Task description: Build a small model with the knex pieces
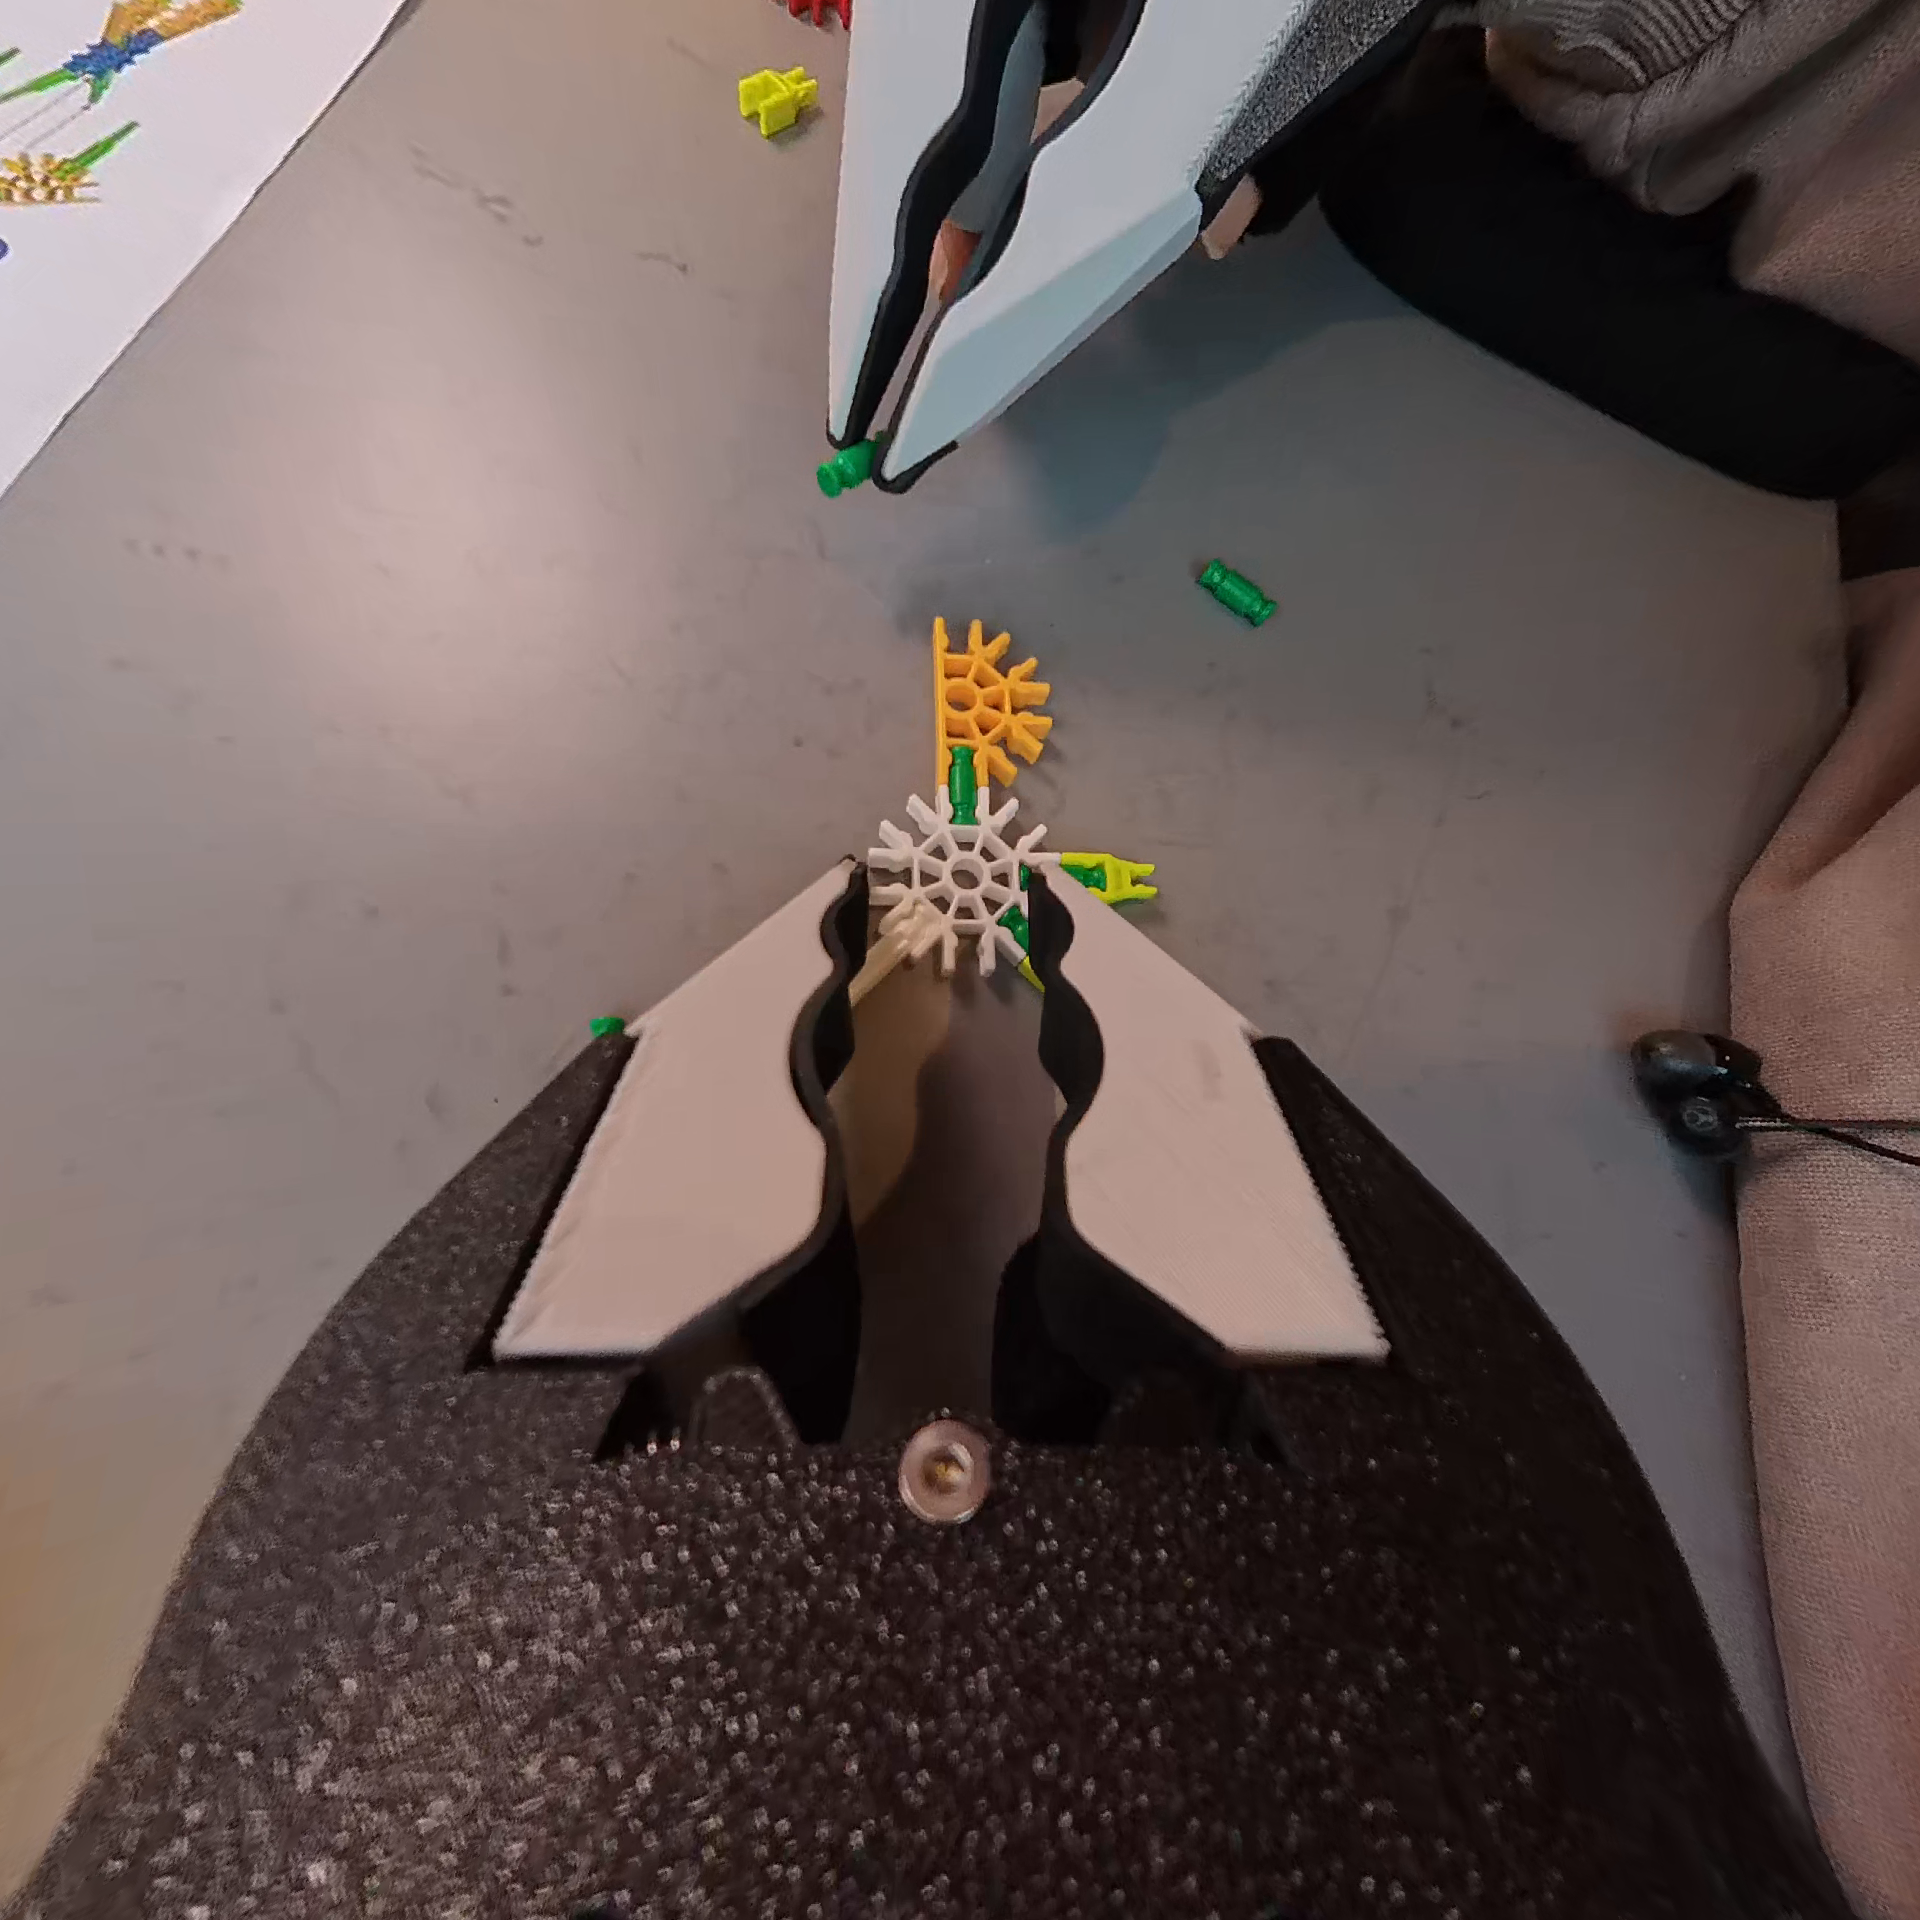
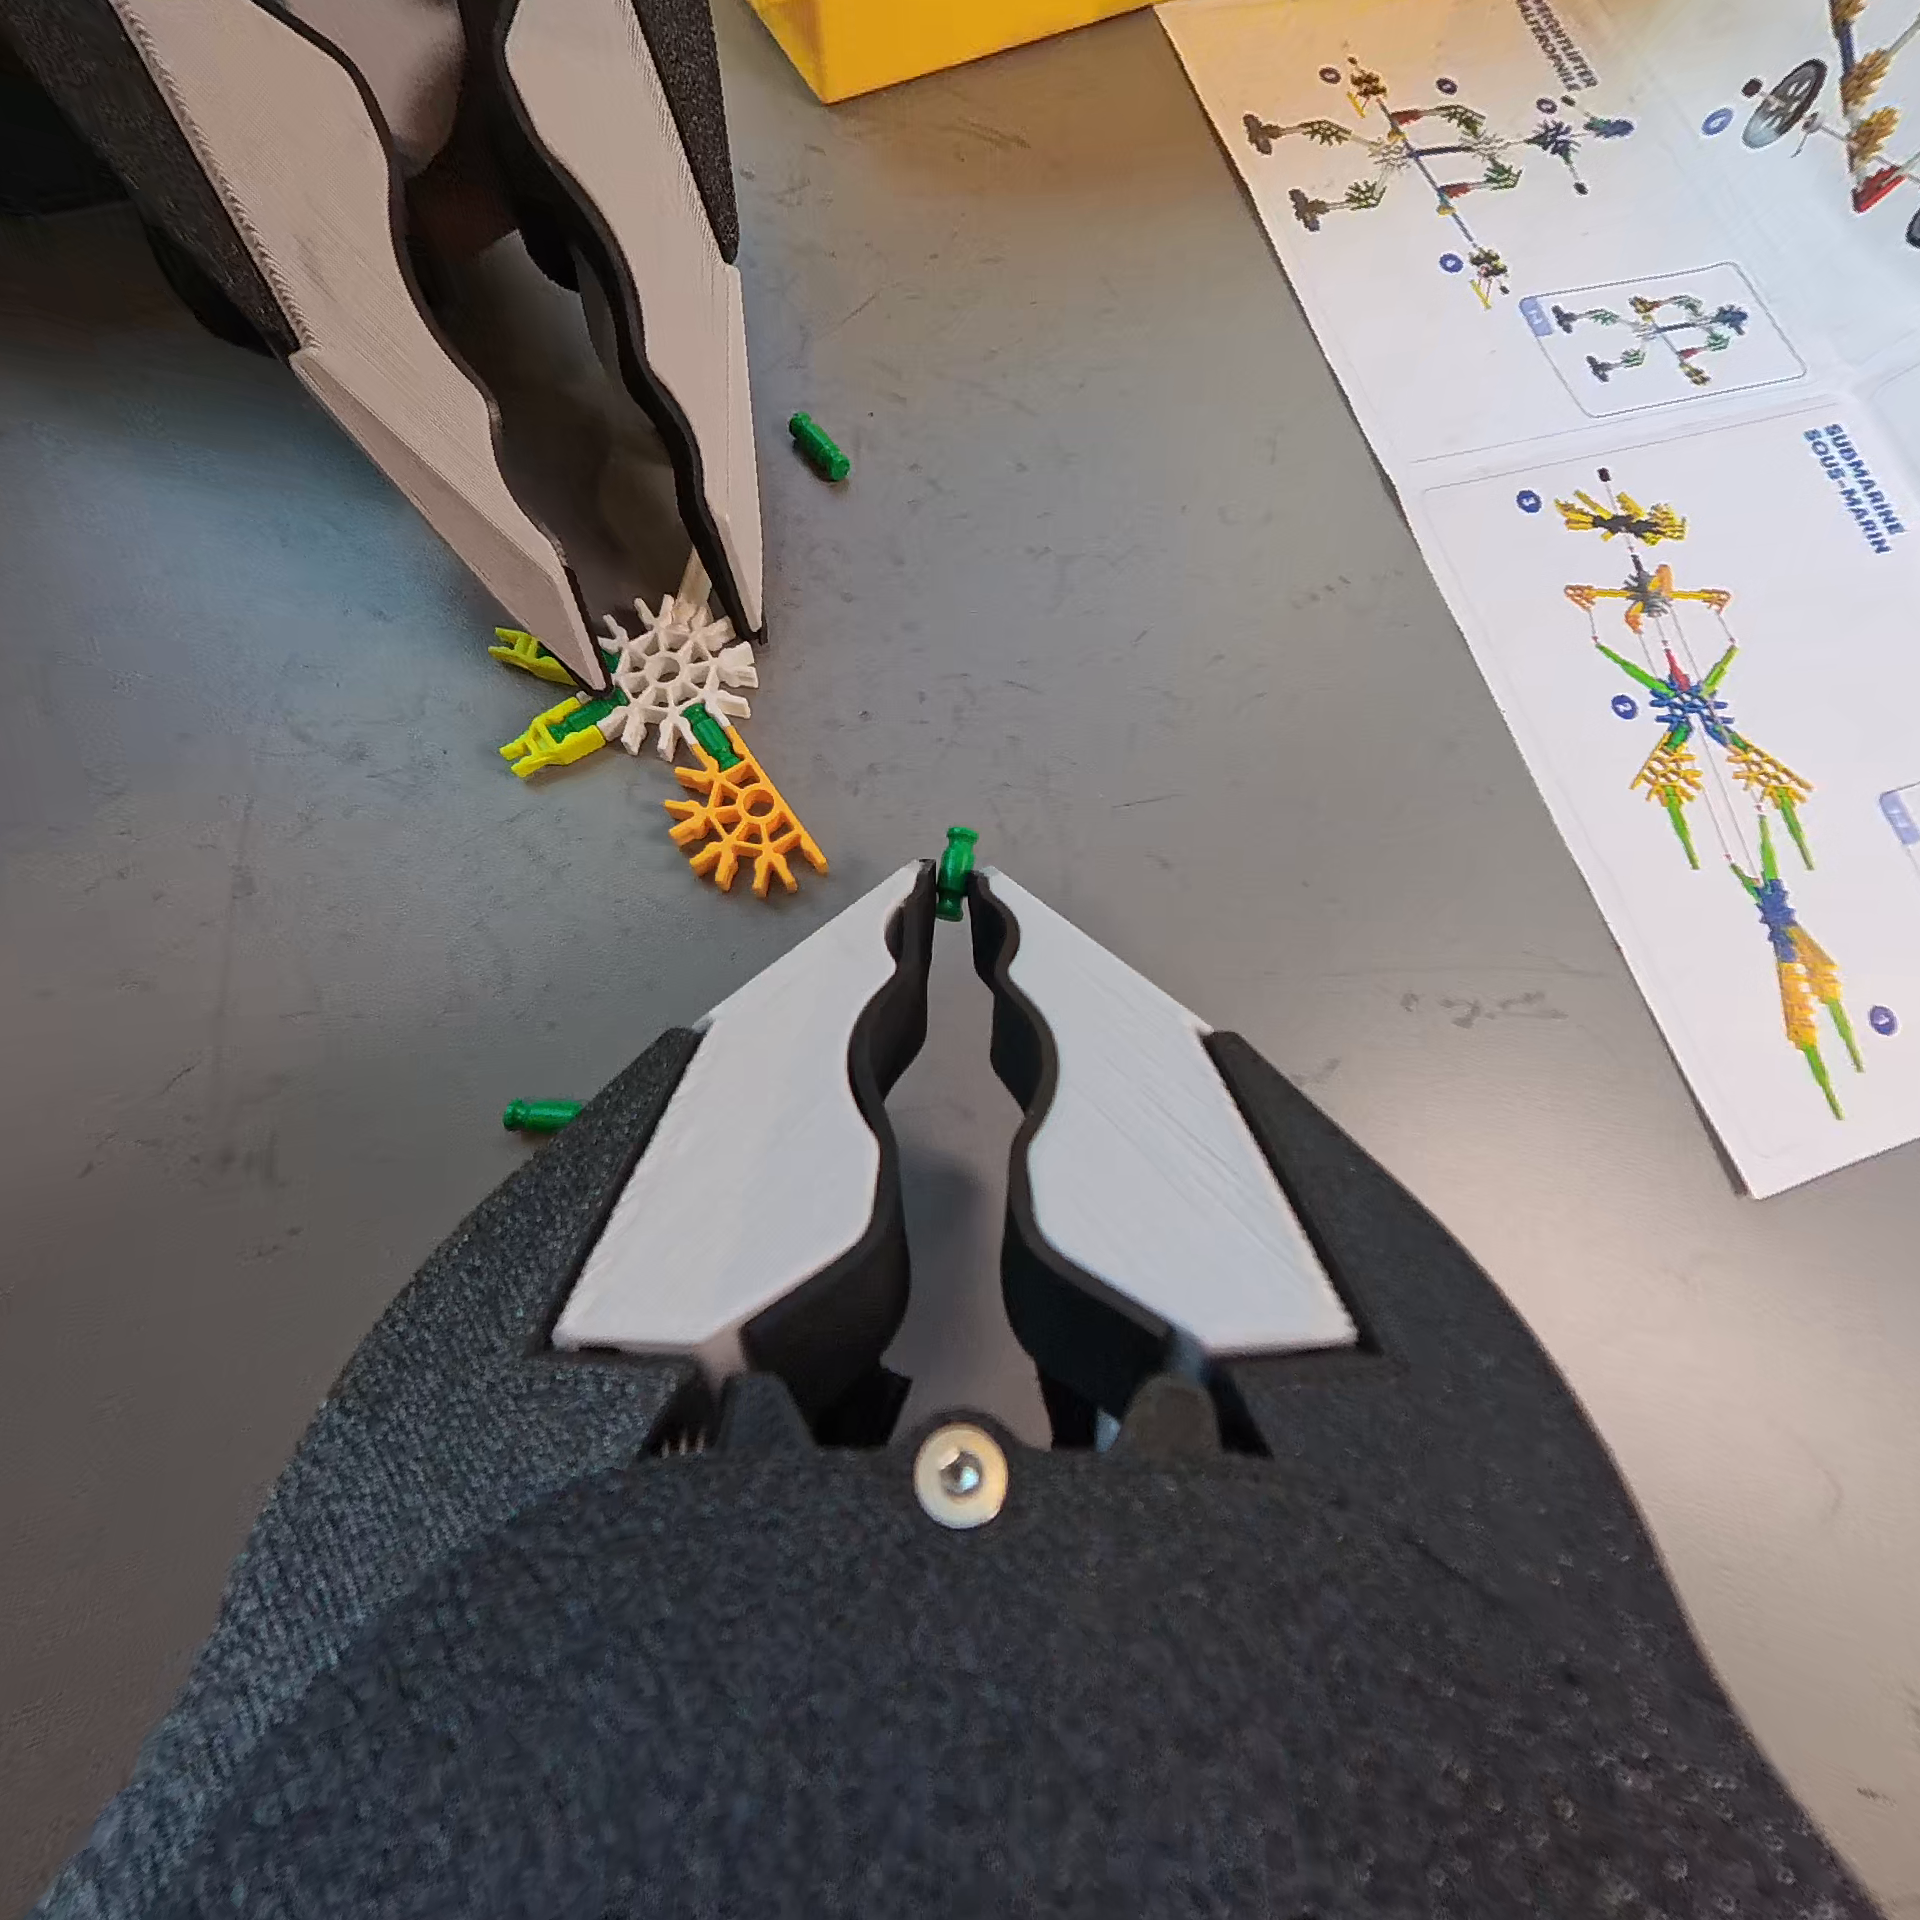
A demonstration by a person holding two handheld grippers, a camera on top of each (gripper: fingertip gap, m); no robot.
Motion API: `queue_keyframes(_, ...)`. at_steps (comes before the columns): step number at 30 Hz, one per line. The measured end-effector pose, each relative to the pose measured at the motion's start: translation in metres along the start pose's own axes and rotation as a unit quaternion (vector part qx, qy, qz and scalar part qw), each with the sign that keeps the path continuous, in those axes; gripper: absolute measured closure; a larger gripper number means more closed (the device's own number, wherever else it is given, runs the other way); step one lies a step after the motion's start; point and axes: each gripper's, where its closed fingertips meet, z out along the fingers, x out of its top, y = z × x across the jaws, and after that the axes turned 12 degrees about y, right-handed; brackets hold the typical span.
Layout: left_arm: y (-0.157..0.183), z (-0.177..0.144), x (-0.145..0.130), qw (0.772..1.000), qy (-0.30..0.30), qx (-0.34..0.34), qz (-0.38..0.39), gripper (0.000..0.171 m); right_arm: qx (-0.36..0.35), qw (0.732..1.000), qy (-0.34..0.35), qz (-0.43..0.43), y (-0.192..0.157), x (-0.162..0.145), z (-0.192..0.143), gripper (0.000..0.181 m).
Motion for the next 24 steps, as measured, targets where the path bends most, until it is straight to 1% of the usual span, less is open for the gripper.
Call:
queue_keyframes(5, -0.006, 0.002, 0.002, 0.999, 0.004, 0.032, -0.021, 0.142, -0.007, 1.000, 0.011, 0.010, 0.003, 0.004, -0.002, 0.176)
queue_keyframes(9, -0.017, 0.002, 0.004, 0.995, 0.014, 0.082, -0.054, 0.143, -0.021, 0.999, 0.013, 0.031, 0.008, 0.005, -0.002, 0.176)
queue_keyframes(11, -0.019, 0.003, 0.005, 0.993, 0.017, 0.095, -0.062, 0.142, -0.024, 0.999, 0.014, 0.042, 0.010, 0.004, -0.002, 0.176)
queue_keyframes(13, -0.014, 0.005, 0.005, 0.995, 0.016, 0.084, -0.057, 0.142, -0.027, 0.998, 0.013, 0.047, 0.011, 0.003, -0.001, 0.176)
queue_keyframes(19, 0.011, 0.004, 0.008, 1.000, 0.020, 0.015, -0.017, 0.140, -0.025, 0.999, 0.010, 0.047, 0.011, 0.002, 0.000, 0.176)
queue_keyframes(22, 0.011, -0.001, 0.010, 1.000, 0.025, 0.007, -0.007, 0.140, -0.026, 0.998, 0.011, 0.050, 0.011, 0.003, -0.002, 0.176)
queue_keyframes(24, 0.007, -0.005, 0.010, 1.000, 0.026, 0.015, 0.001, 0.140, -0.023, 0.998, 0.011, 0.054, 0.011, 0.003, -0.005, 0.176)
